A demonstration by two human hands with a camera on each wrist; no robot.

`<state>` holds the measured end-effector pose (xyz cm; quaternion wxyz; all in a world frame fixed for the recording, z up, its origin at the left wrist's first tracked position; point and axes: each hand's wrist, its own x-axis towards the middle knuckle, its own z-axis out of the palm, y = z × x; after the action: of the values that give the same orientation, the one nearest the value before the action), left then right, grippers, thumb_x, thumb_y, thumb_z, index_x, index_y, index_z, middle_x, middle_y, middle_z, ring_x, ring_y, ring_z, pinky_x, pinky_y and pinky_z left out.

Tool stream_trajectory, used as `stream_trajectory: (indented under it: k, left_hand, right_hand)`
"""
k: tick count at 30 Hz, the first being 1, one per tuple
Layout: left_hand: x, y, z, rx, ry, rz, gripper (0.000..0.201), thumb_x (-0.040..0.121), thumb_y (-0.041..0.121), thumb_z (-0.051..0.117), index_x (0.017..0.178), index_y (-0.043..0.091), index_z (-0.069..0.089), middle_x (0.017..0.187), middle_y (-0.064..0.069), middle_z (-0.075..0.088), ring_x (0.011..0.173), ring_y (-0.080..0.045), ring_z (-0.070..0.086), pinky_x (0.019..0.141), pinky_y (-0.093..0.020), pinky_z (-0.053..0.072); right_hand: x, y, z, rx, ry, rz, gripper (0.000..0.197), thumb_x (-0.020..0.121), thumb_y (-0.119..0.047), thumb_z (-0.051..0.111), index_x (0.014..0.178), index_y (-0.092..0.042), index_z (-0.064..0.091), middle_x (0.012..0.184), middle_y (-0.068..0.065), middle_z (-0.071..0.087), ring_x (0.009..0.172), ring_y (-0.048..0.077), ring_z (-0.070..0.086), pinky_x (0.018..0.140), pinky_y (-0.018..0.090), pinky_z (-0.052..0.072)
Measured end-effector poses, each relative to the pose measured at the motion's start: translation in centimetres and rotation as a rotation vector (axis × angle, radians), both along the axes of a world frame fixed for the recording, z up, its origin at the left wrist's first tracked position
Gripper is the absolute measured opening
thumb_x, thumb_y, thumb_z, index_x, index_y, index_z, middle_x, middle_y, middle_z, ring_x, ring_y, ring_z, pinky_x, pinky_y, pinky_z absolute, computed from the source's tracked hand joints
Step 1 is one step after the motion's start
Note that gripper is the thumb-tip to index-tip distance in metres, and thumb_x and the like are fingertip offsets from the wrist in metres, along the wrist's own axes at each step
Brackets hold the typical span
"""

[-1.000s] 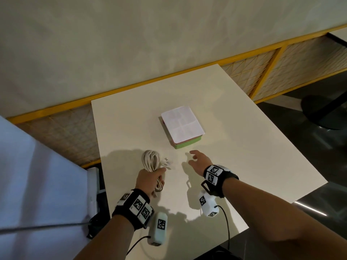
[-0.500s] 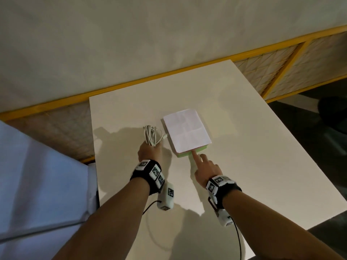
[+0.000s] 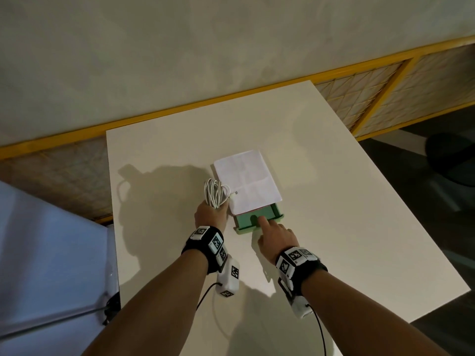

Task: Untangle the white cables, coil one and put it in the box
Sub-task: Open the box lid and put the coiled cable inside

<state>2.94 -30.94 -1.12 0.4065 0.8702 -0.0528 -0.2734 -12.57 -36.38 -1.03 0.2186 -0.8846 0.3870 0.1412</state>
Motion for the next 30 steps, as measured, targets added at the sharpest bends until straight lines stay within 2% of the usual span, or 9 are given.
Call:
stream_trajectory:
  k: [4,8,11,18,22,25,26,28,30]
  left_hand:
    - [0.0,0.0,0.0,0.008,0.007,-0.015,0.037,0.080,0.043,0.067,0.087,0.007,0.069,0.090,-0.018,0.071,0.087,-0.037,0.065,0.069,-0.030,0.044]
    - [0.3,0.0,0.0,0.024,-0.010,-0.055,0.037,0.080,0.040,0.068,0.090,0.004,0.069,0.093,-0.021,0.071,0.091,-0.039,0.065,0.072,-0.034,0.046]
    - [0.3,0.1,0.2,0.014,-0.025,-0.065,0.037,0.081,0.038,0.067,0.090,0.002,0.069,0.093,-0.022,0.070,0.090,-0.039,0.064,0.069,-0.031,0.042]
    - [0.5,1.2,1.1,-0.003,-0.008,-0.084,0.029,0.081,0.035,0.066,0.080,0.007,0.066,0.078,-0.015,0.067,0.083,-0.037,0.065,0.066,-0.030,0.043]
    - [0.4,3.5,2.3,-0.030,-0.111,-0.172,0.029,0.082,0.032,0.066,0.082,0.003,0.068,0.079,-0.016,0.069,0.075,-0.033,0.063,0.065,-0.030,0.043]
    - [-0.3,5.9,3.8,-0.088,-0.073,-0.077,0.032,0.080,0.032,0.065,0.068,0.002,0.065,0.063,-0.013,0.066,0.061,-0.032,0.062,0.060,-0.036,0.049]
    - [-0.8,6.8,4.6,-0.123,-0.013,-0.043,0.034,0.080,0.030,0.065,0.063,0.000,0.064,0.056,-0.011,0.063,0.052,-0.029,0.058,0.055,-0.035,0.048]
    - [-2.2,8.3,6.4,-0.239,0.196,-0.042,0.033,0.079,0.023,0.068,0.059,-0.001,0.061,0.052,-0.011,0.060,0.043,-0.023,0.050,0.044,-0.028,0.040]
    - [-3.6,9.3,8.0,-0.369,0.424,-0.122,0.030,0.076,0.019,0.071,0.052,0.006,0.058,0.047,-0.010,0.054,0.041,-0.022,0.051,0.046,-0.026,0.040]
  right_hand:
    - [-2.2,1.5,0.1,-0.028,0.008,0.038,0.040,0.086,-0.017,0.039,0.126,-0.021,0.035,0.118,0.007,0.060,0.105,0.030,0.059,0.089,0.039,0.044]
    - [-5.6,3.7,0.1,-0.019,0.026,0.078,0.038,0.090,-0.022,0.037,0.128,-0.020,0.035,0.122,0.004,0.059,0.107,0.028,0.058,0.091,0.039,0.044]
    - [-7.0,4.6,0.4,-0.011,0.023,0.067,0.038,0.092,-0.026,0.036,0.129,-0.020,0.034,0.124,0.003,0.058,0.110,0.026,0.057,0.092,0.038,0.043]
    - [-6.9,4.4,1.6,0.002,0.039,0.051,0.034,0.091,-0.024,0.038,0.124,-0.019,0.035,0.116,0.004,0.063,0.100,0.028,0.062,0.089,0.036,0.044]
    - [-6.1,3.4,3.9,-0.005,-0.124,-0.010,0.028,0.092,-0.025,0.039,0.119,-0.019,0.042,0.104,0.005,0.067,0.086,0.028,0.065,0.080,0.033,0.048]
    - [-5.0,2.6,5.8,0.084,-0.254,-0.126,0.021,0.091,-0.025,0.044,0.110,-0.016,0.050,0.095,0.008,0.067,0.078,0.027,0.062,0.073,0.034,0.052]
    - [-4.6,2.5,6.3,0.125,-0.323,-0.155,0.022,0.090,-0.023,0.048,0.110,-0.015,0.051,0.100,0.009,0.065,0.082,0.026,0.061,0.076,0.036,0.052]
    - [-4.0,2.4,7.0,0.183,-0.509,-0.147,0.034,0.087,-0.021,0.055,0.120,-0.016,0.049,0.119,0.005,0.055,0.102,0.021,0.056,0.093,0.033,0.048]
    - [-3.3,2.3,7.3,0.194,-0.614,-0.081,0.052,0.087,-0.023,0.056,0.136,-0.018,0.039,0.136,-0.006,0.038,0.127,0.011,0.036,0.109,0.025,0.029]
